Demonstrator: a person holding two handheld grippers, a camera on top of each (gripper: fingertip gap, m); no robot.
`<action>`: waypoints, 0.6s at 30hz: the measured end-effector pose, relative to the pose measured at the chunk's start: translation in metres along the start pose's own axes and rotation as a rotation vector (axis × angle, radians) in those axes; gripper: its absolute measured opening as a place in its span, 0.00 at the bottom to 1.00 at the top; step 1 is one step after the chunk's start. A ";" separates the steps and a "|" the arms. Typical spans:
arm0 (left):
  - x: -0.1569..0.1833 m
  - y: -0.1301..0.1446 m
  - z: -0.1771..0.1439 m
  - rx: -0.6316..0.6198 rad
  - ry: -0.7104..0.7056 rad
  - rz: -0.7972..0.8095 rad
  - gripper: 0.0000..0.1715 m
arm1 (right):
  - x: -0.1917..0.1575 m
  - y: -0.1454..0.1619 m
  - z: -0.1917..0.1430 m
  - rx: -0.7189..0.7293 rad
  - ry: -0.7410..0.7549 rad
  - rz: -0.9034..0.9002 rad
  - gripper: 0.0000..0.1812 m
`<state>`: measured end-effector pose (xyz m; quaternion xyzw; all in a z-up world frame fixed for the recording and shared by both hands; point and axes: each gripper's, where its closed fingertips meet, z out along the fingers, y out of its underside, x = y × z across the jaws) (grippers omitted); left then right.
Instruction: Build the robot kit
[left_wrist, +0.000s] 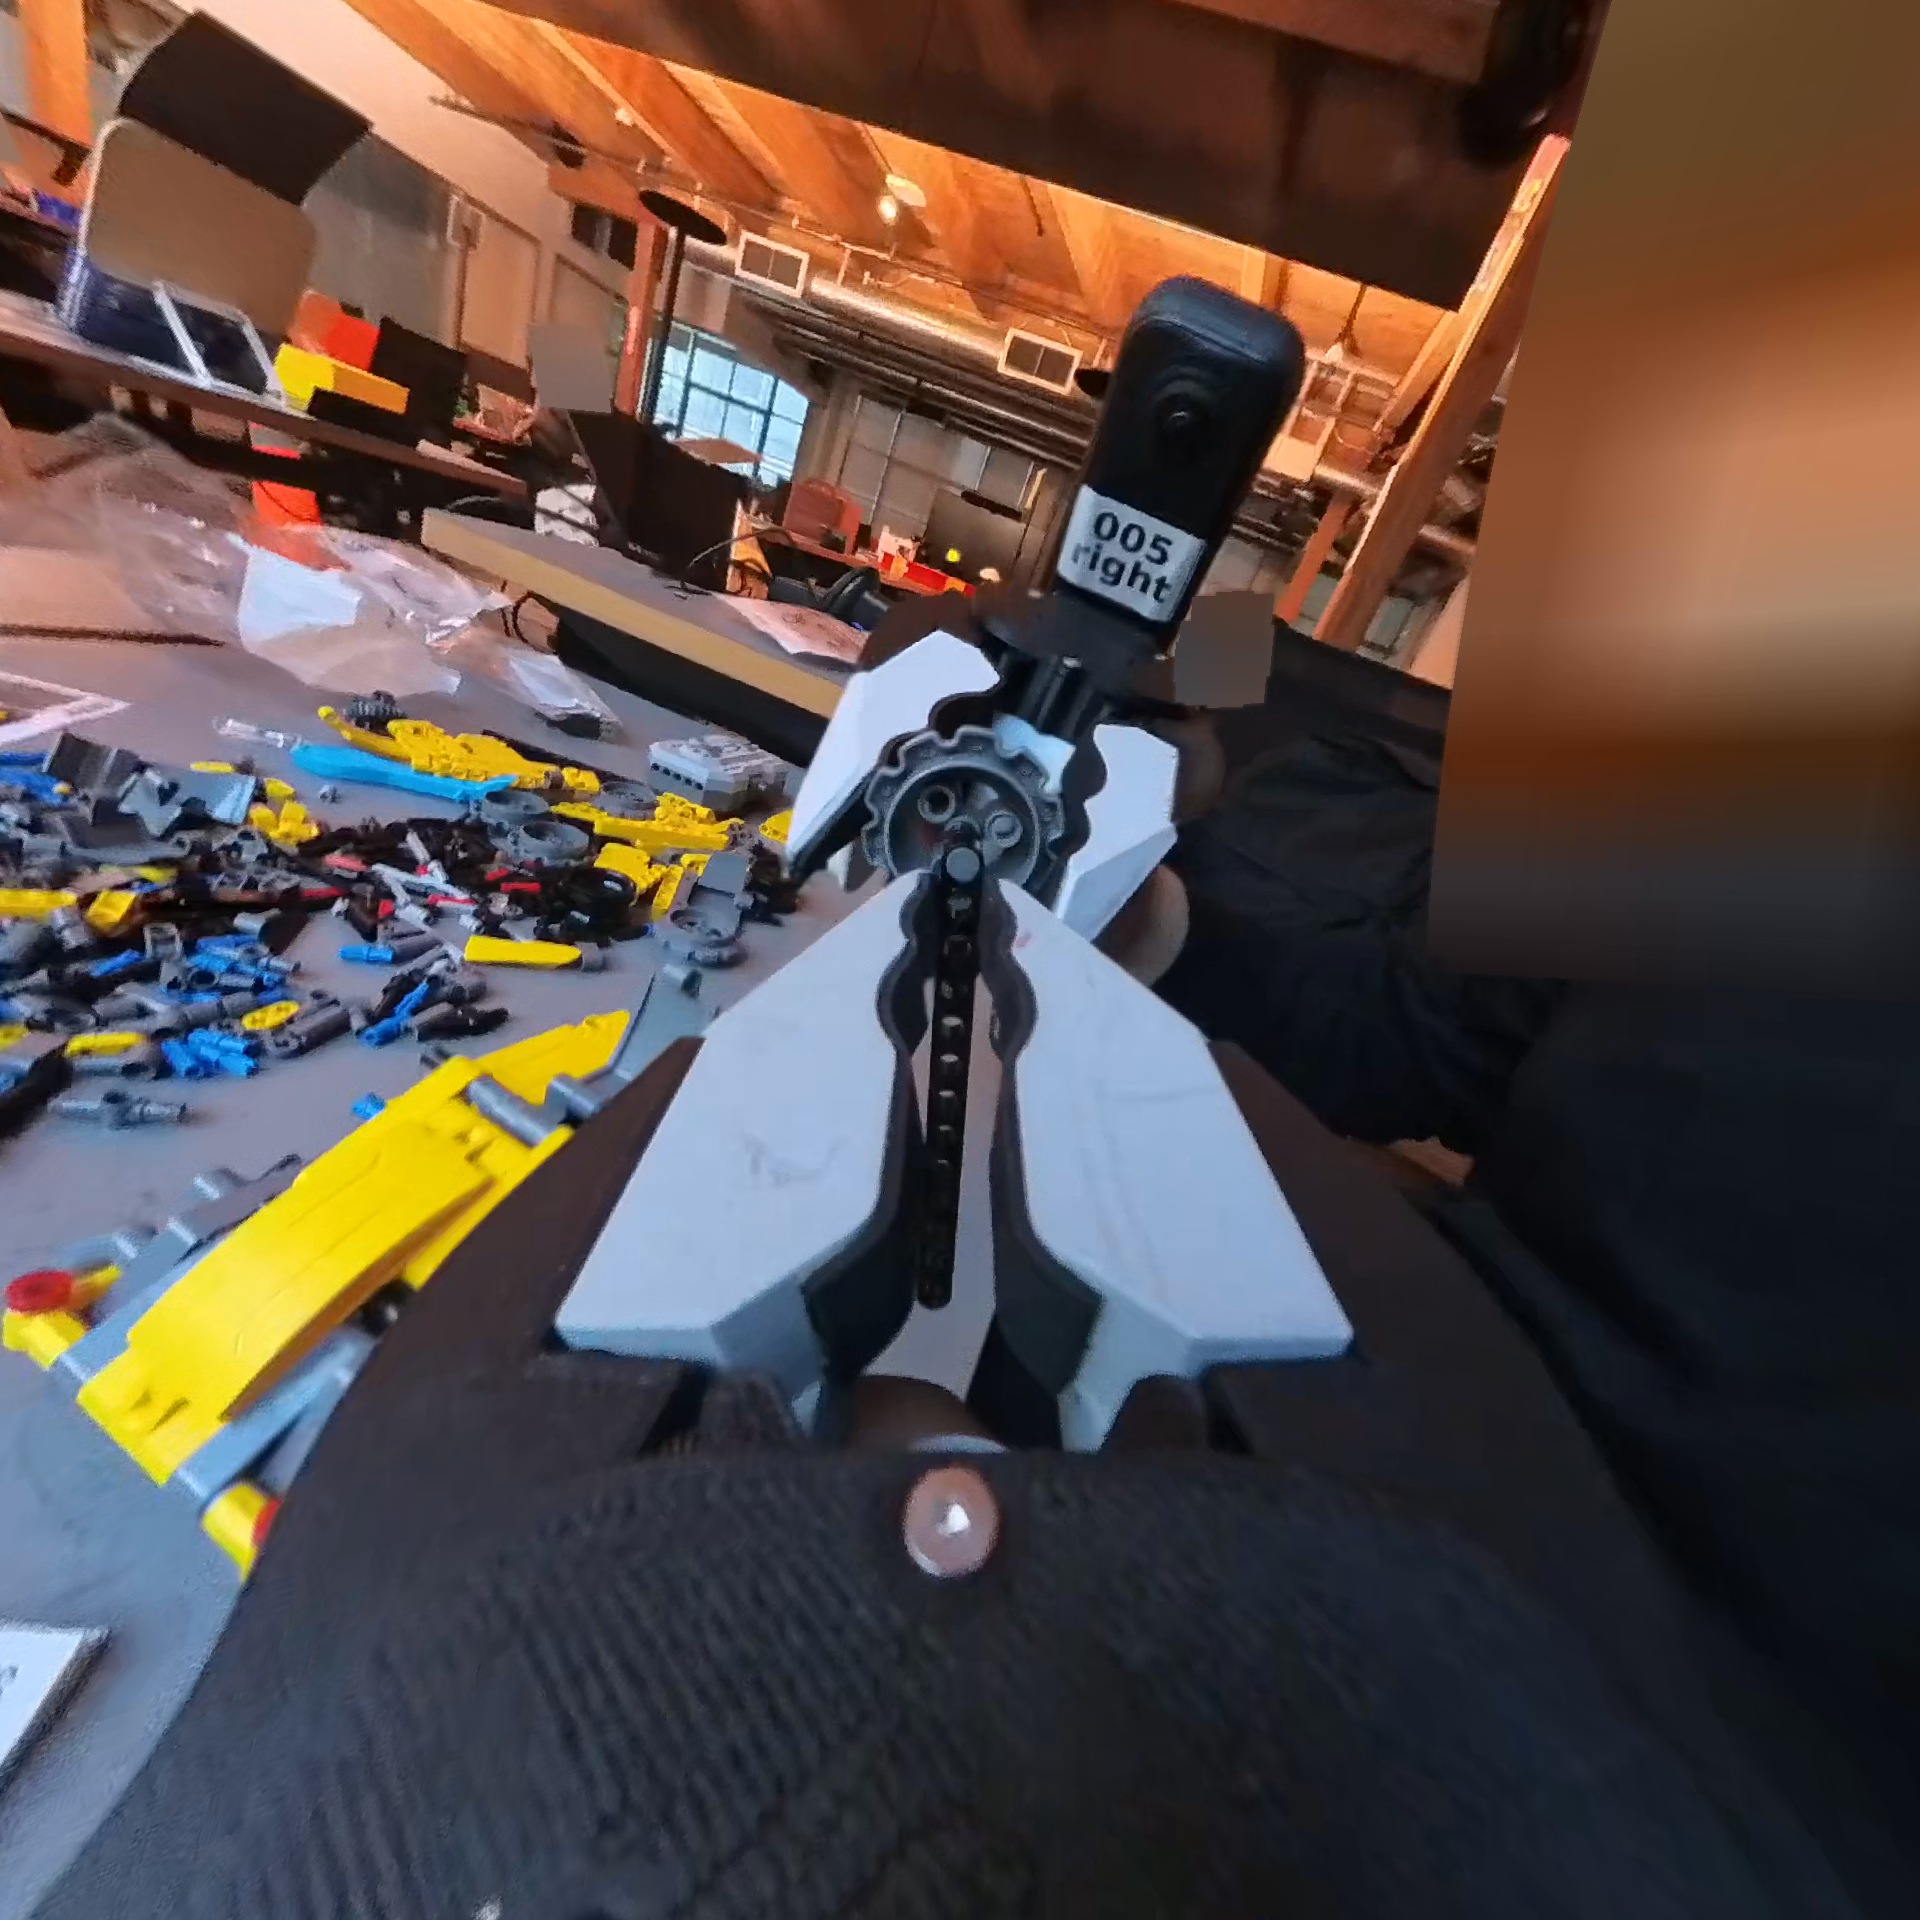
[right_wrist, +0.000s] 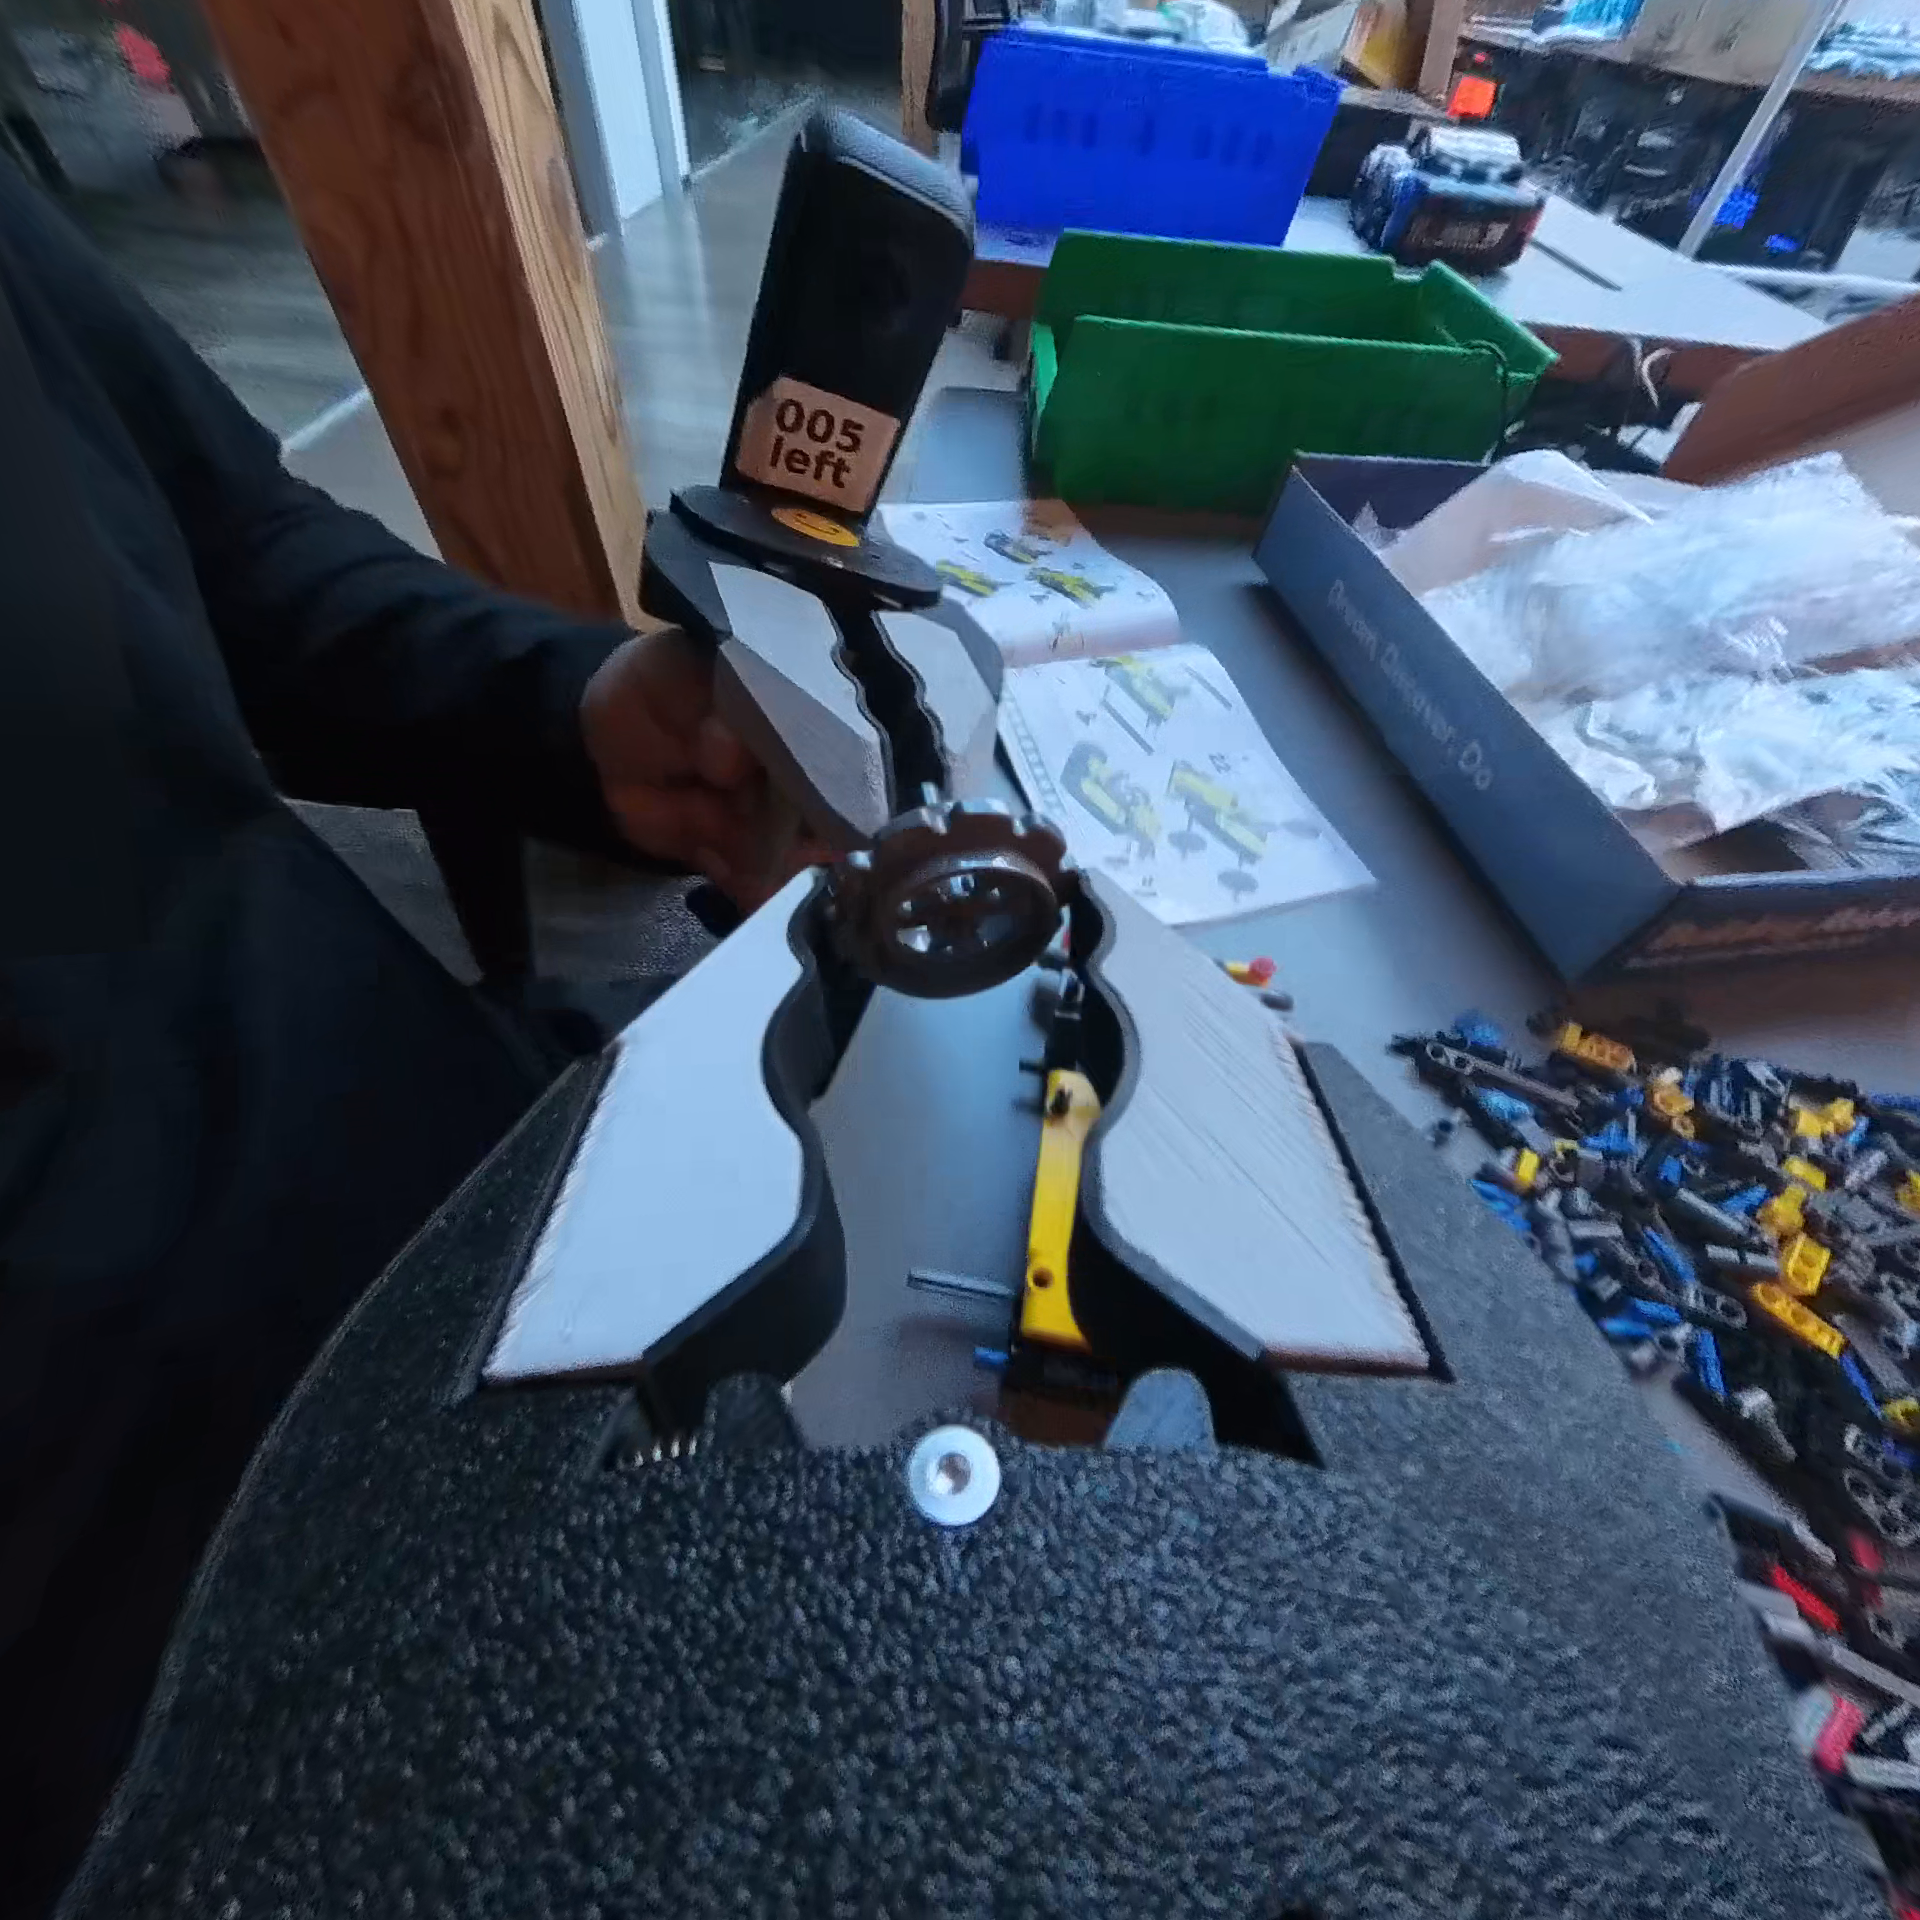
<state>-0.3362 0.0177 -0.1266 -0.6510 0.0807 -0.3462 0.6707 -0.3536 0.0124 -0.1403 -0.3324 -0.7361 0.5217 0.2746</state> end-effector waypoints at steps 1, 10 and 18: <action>-0.004 -0.001 -0.004 0.024 -0.011 -0.027 0.03 | 0.009 0.000 -0.010 0.028 0.031 0.022 0.24; -0.056 0.004 -0.041 -0.028 -0.168 -0.097 0.02 | 0.058 0.050 -0.090 -0.179 0.246 0.106 0.24; -0.050 0.006 -0.047 -0.079 -0.143 0.008 0.02 | 0.060 0.113 -0.241 -0.545 0.553 0.249 0.25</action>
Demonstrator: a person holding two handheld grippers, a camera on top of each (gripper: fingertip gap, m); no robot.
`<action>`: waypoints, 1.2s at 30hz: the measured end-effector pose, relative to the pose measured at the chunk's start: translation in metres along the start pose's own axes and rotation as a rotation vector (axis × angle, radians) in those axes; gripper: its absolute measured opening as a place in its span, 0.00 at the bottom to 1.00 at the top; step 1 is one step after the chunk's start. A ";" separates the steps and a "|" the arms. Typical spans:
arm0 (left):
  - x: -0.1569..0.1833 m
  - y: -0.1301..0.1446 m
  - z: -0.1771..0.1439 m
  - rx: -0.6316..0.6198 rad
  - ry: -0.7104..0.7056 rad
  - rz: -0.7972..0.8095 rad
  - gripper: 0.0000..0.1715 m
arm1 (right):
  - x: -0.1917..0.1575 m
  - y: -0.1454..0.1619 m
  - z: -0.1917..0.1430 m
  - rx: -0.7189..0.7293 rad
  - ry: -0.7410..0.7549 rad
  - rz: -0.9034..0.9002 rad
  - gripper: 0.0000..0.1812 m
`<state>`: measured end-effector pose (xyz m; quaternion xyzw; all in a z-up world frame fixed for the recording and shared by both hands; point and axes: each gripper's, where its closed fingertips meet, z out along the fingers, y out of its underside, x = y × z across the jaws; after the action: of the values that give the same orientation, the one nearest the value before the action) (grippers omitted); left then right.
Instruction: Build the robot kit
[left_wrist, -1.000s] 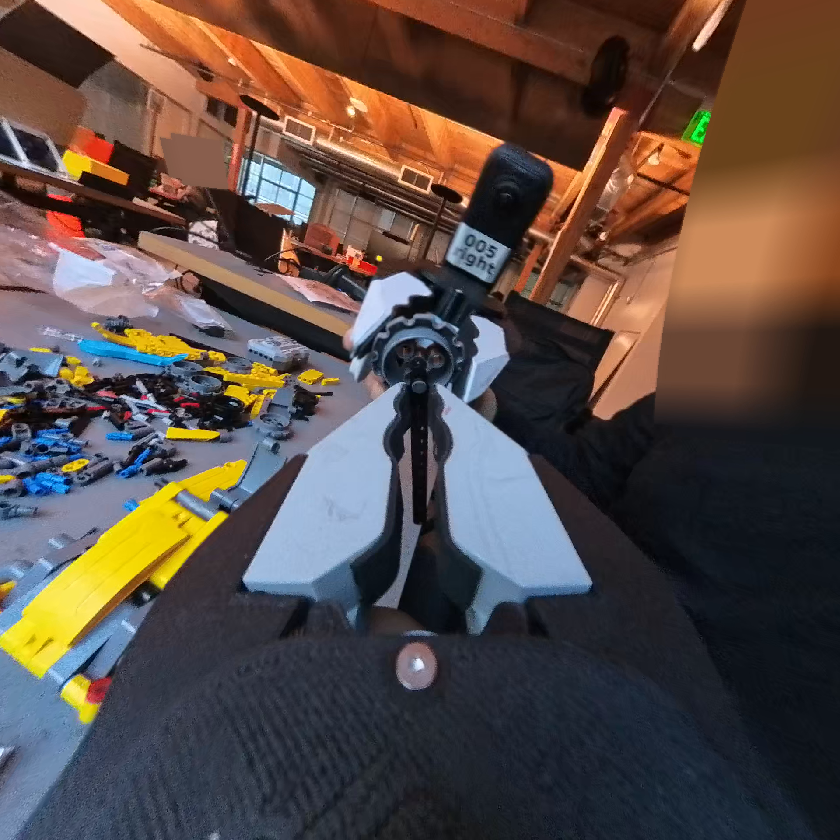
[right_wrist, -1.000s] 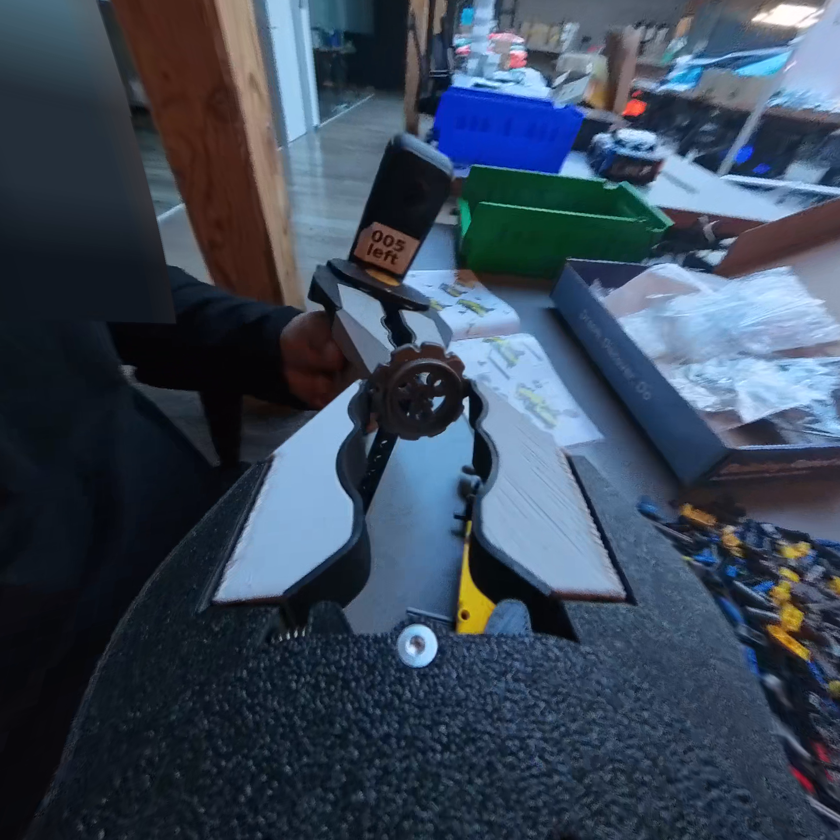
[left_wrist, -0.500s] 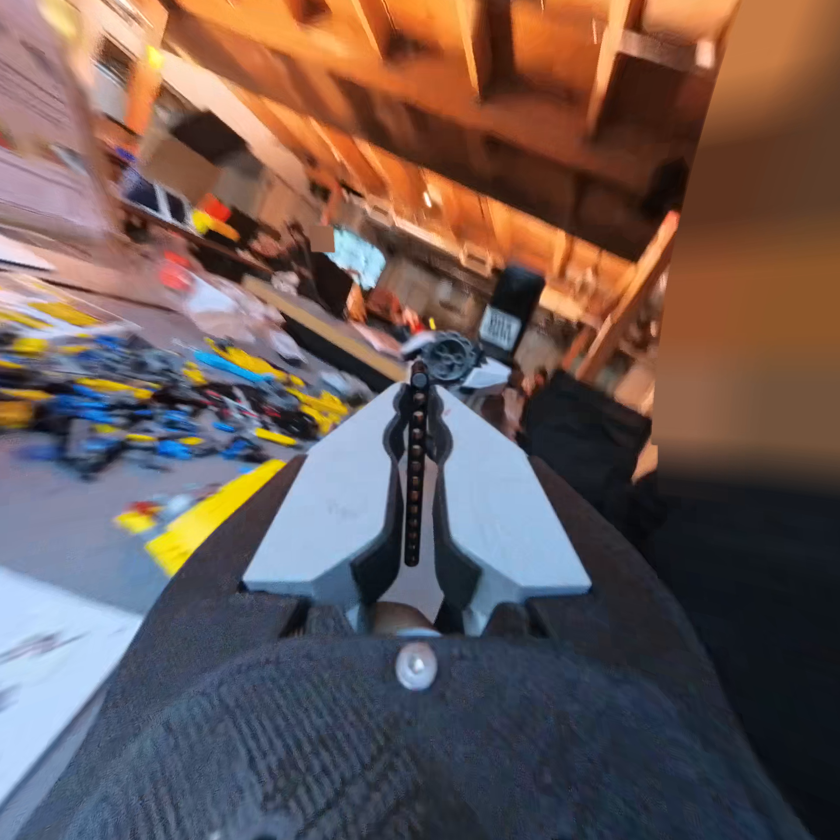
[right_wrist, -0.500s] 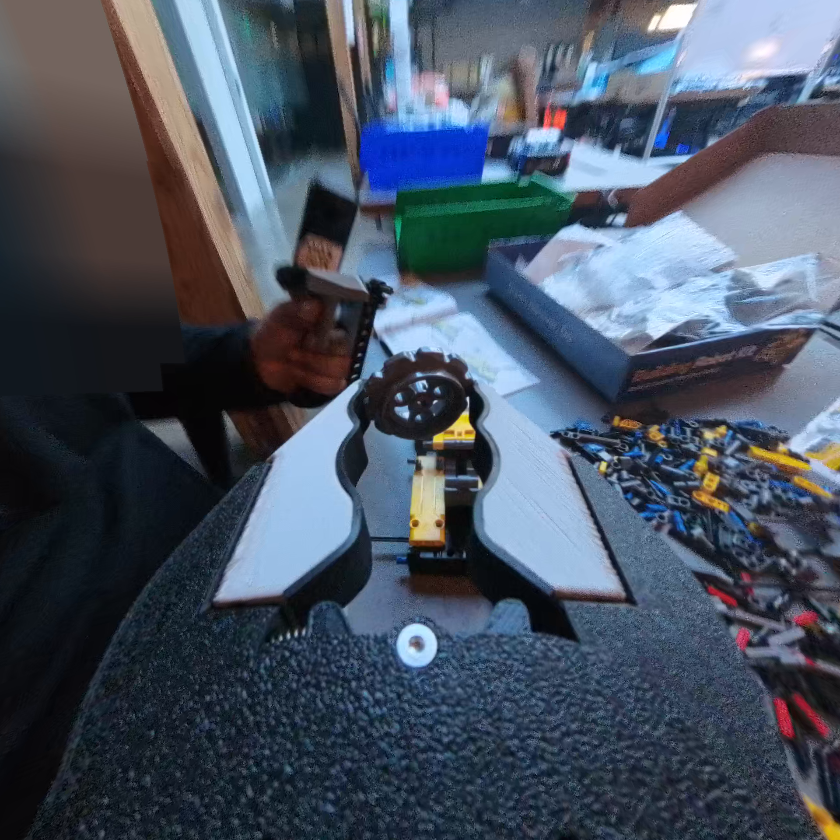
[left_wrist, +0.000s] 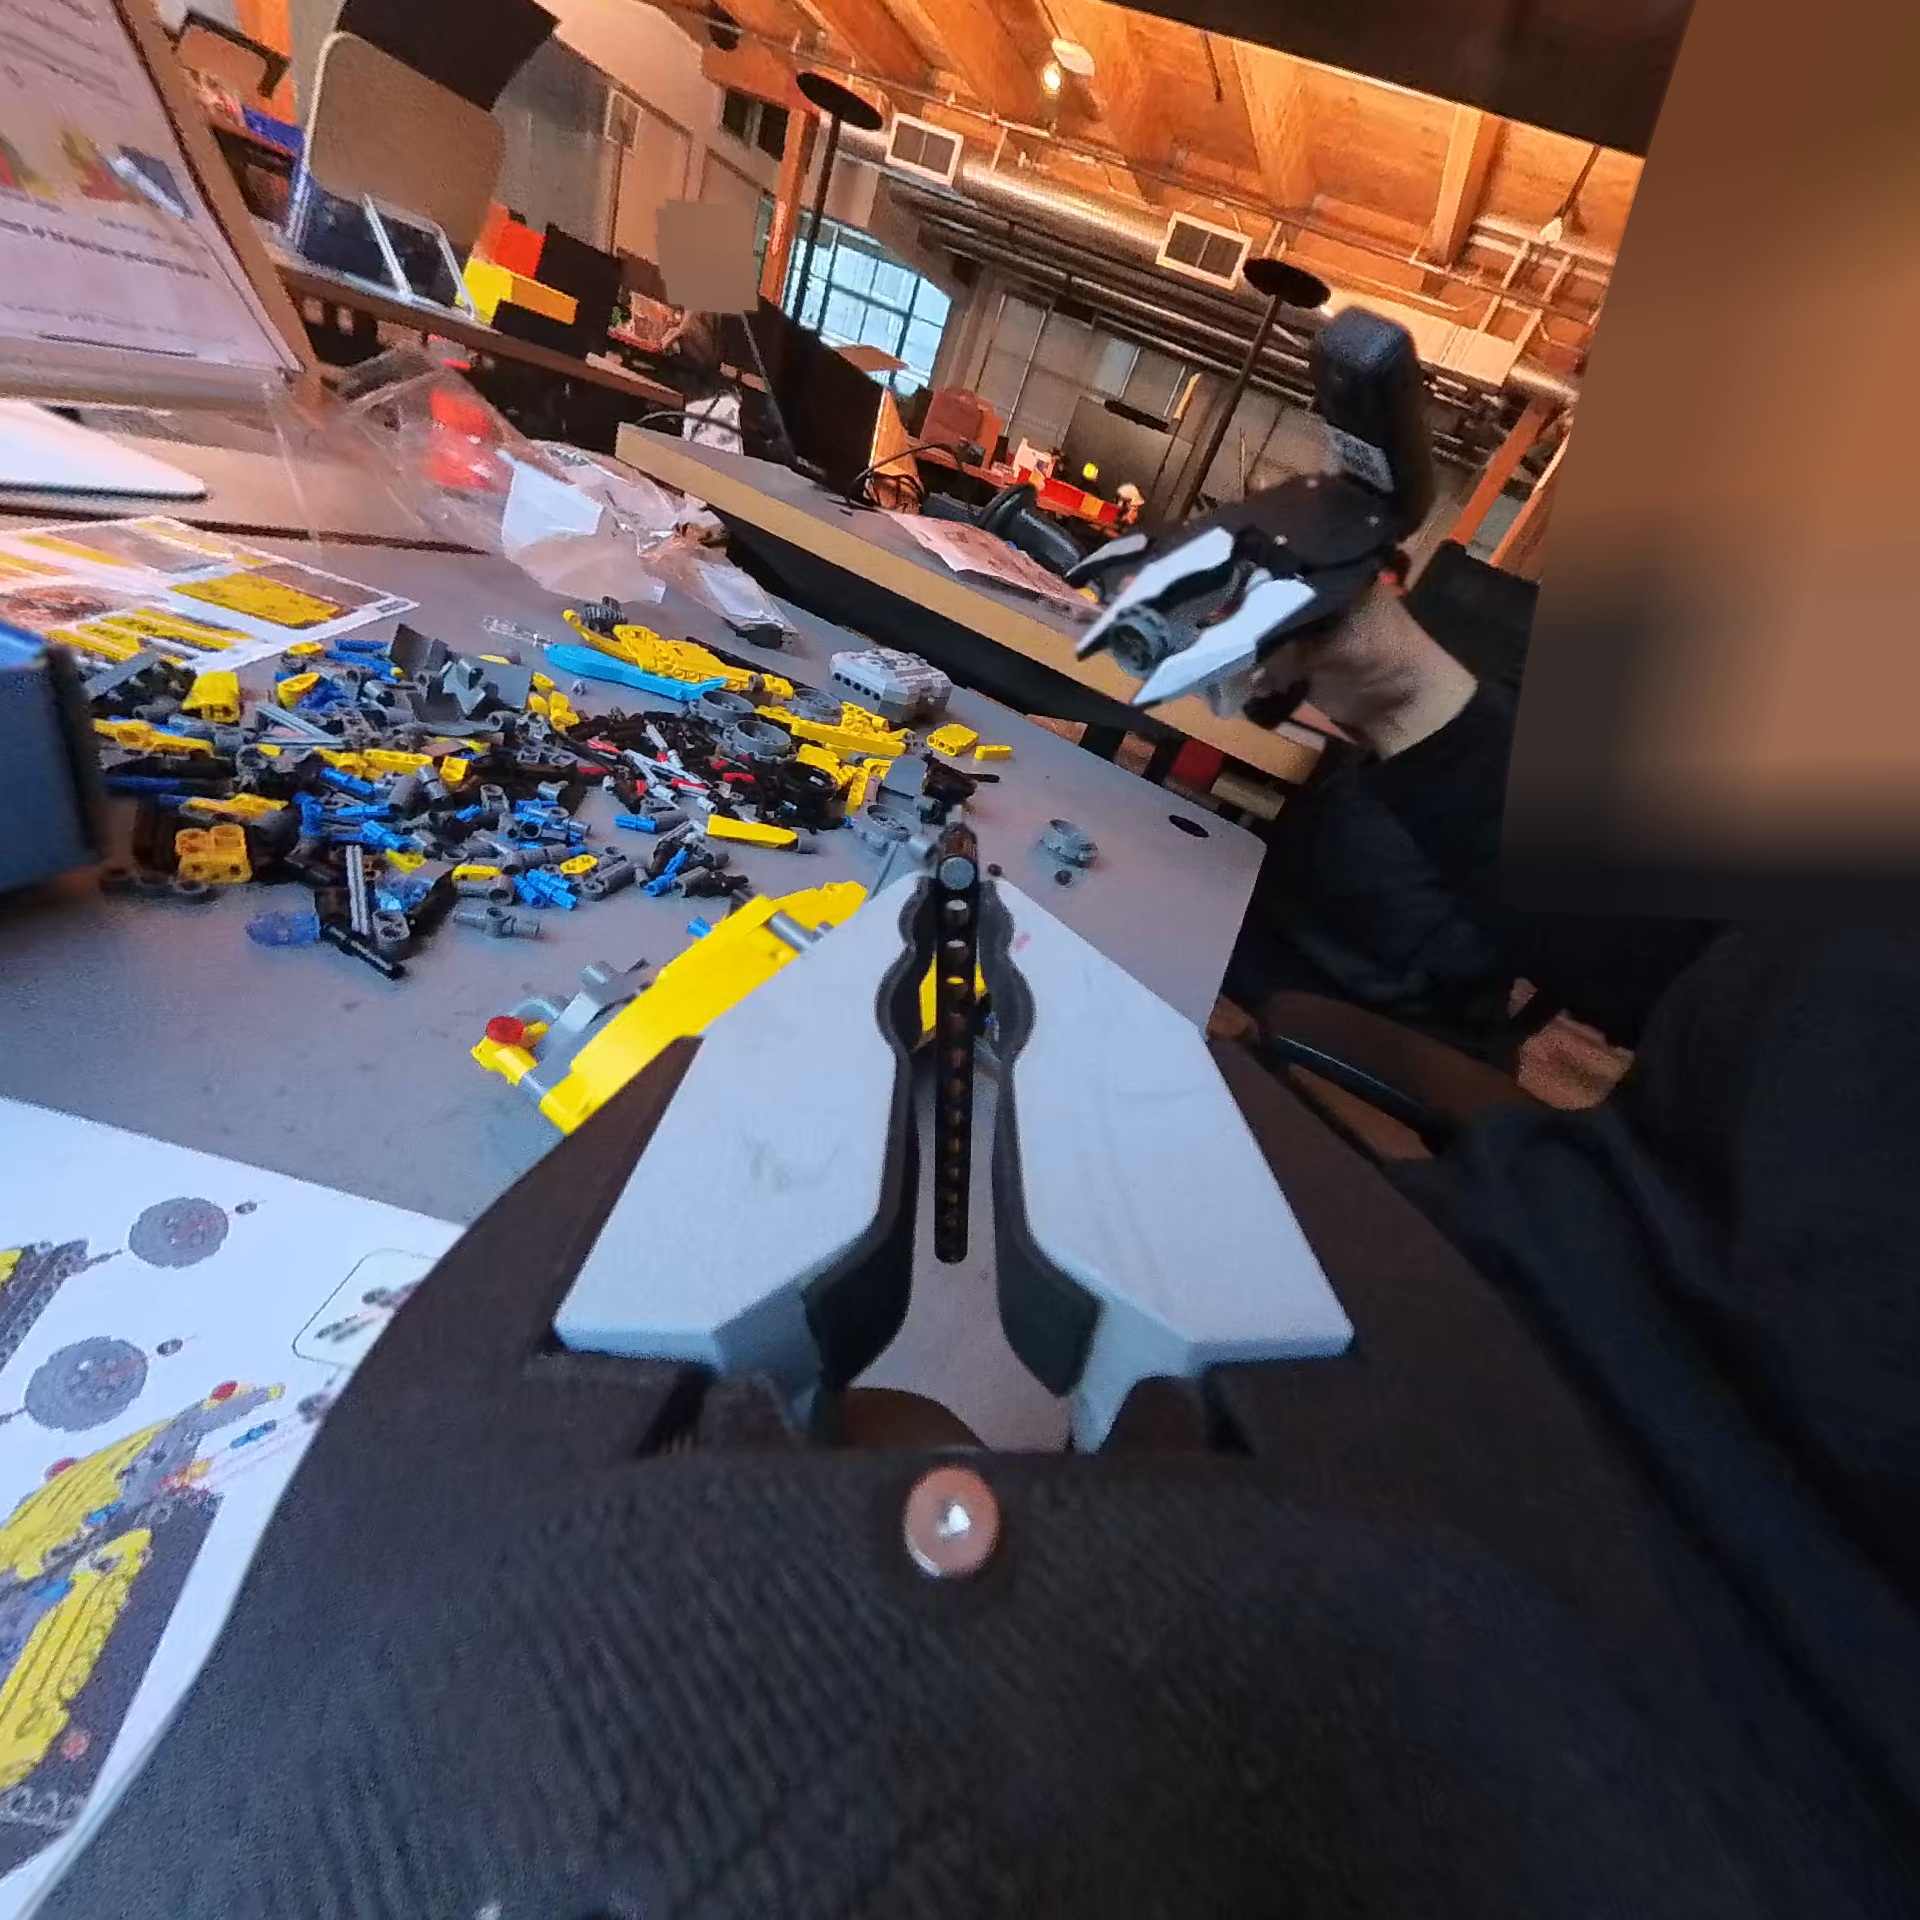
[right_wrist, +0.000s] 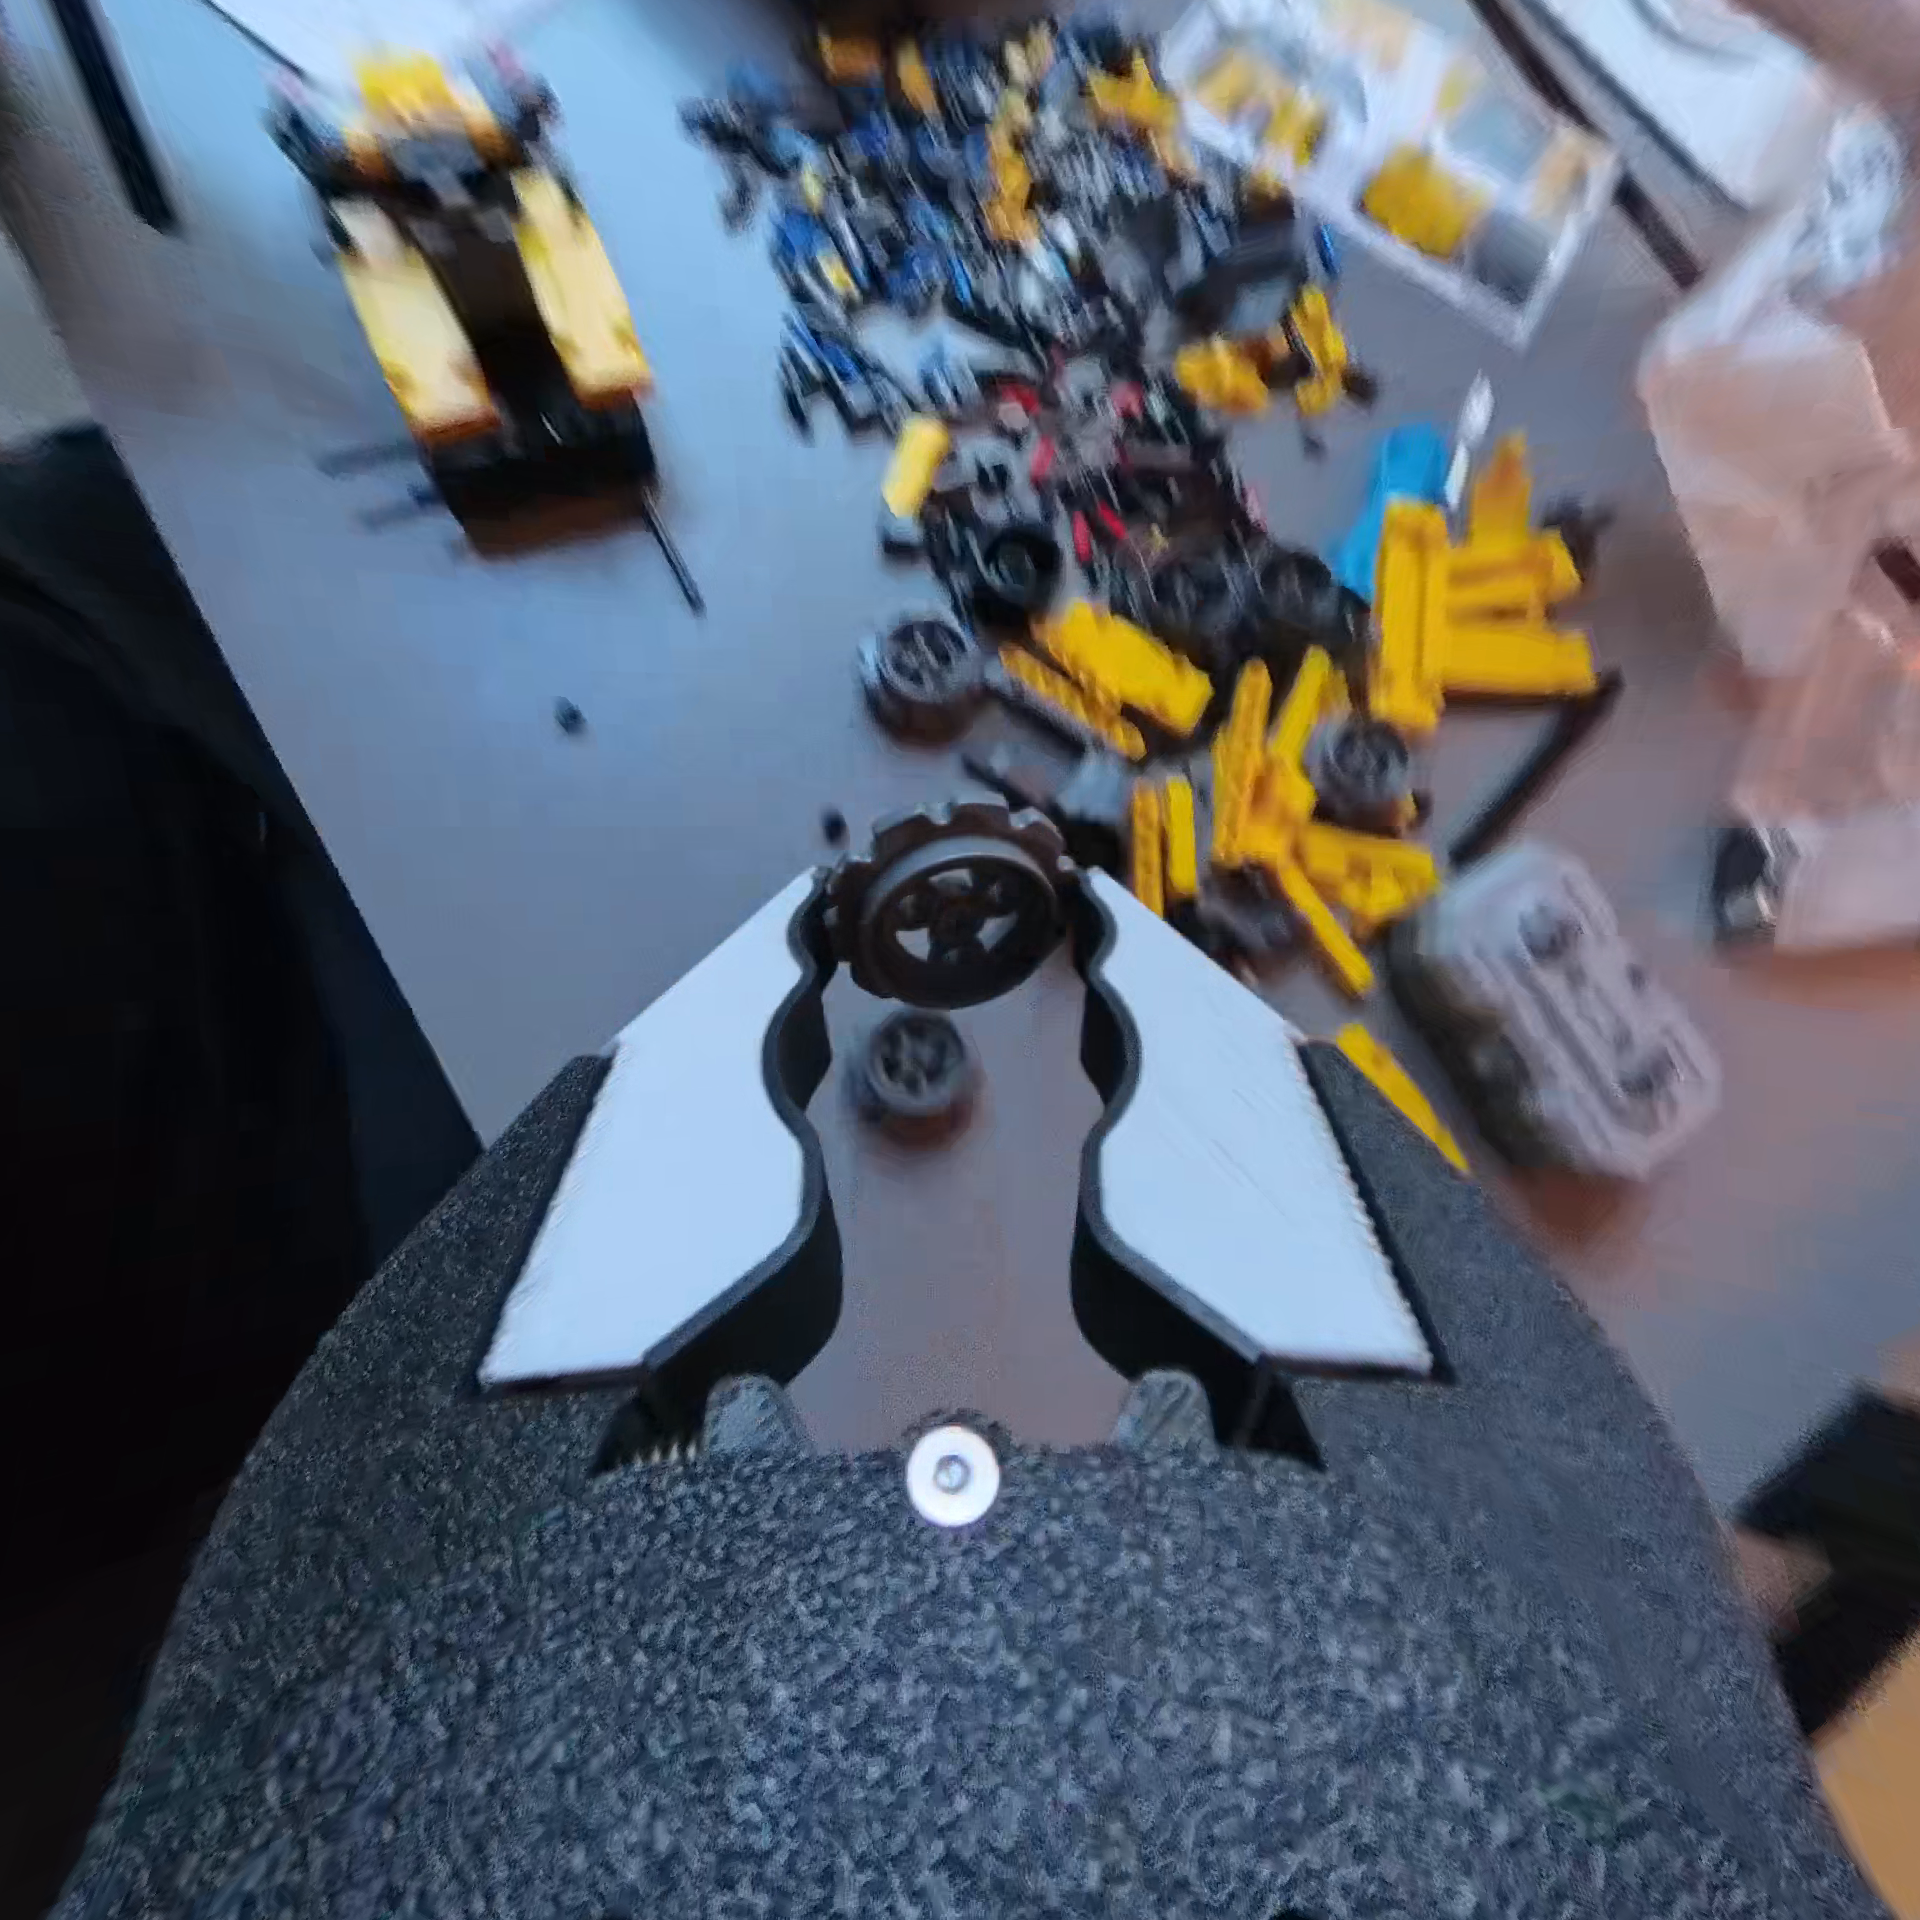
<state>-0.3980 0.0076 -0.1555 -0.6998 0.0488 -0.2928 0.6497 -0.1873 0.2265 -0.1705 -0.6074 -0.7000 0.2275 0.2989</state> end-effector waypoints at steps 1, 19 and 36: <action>-0.002 0.001 0.000 0.004 0.000 -0.019 0.02 | 0.002 0.013 -0.003 -0.043 0.022 -0.001 0.25; -0.001 0.004 -0.006 0.014 -0.030 -0.030 0.02 | 0.004 0.112 0.033 -0.405 -0.098 0.070 0.23; 0.005 0.004 -0.013 0.040 0.031 -0.046 0.02 | -0.053 0.043 0.045 -0.062 -0.183 0.002 0.15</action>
<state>-0.3990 -0.0070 -0.1579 -0.6829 0.0368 -0.3195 0.6559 -0.1830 0.1833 -0.2398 -0.5936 -0.7305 0.2606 0.2147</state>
